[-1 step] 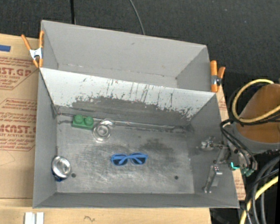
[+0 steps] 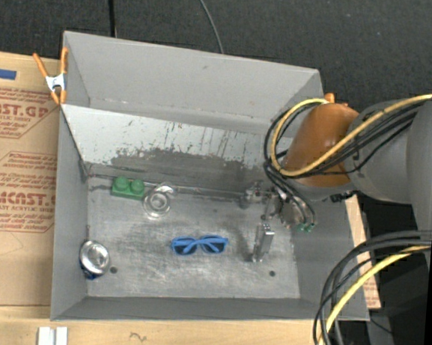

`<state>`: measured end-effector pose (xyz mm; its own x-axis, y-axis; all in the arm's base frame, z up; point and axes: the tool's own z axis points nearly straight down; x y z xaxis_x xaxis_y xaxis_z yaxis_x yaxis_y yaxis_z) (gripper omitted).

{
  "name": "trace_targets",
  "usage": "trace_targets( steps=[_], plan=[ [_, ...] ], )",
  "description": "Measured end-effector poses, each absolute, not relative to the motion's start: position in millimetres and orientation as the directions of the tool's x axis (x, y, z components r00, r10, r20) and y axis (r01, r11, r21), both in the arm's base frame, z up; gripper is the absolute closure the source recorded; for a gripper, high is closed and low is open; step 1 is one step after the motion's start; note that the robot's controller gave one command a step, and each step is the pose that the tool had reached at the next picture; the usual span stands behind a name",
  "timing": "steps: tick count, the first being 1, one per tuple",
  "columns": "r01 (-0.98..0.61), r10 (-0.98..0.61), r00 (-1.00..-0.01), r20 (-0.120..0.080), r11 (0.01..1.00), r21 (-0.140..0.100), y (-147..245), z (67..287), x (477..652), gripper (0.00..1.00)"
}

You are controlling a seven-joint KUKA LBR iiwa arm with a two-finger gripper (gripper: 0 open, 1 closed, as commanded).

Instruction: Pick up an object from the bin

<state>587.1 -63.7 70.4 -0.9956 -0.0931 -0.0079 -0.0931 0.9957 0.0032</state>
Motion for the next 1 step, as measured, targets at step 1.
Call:
trace_targets(
  steps=[1],
  plan=[
    [-0.312, -0.312, -0.950, -0.009, 0.950, -0.002, -1.8, 72.3, 542.4, 0.00]
  ],
)
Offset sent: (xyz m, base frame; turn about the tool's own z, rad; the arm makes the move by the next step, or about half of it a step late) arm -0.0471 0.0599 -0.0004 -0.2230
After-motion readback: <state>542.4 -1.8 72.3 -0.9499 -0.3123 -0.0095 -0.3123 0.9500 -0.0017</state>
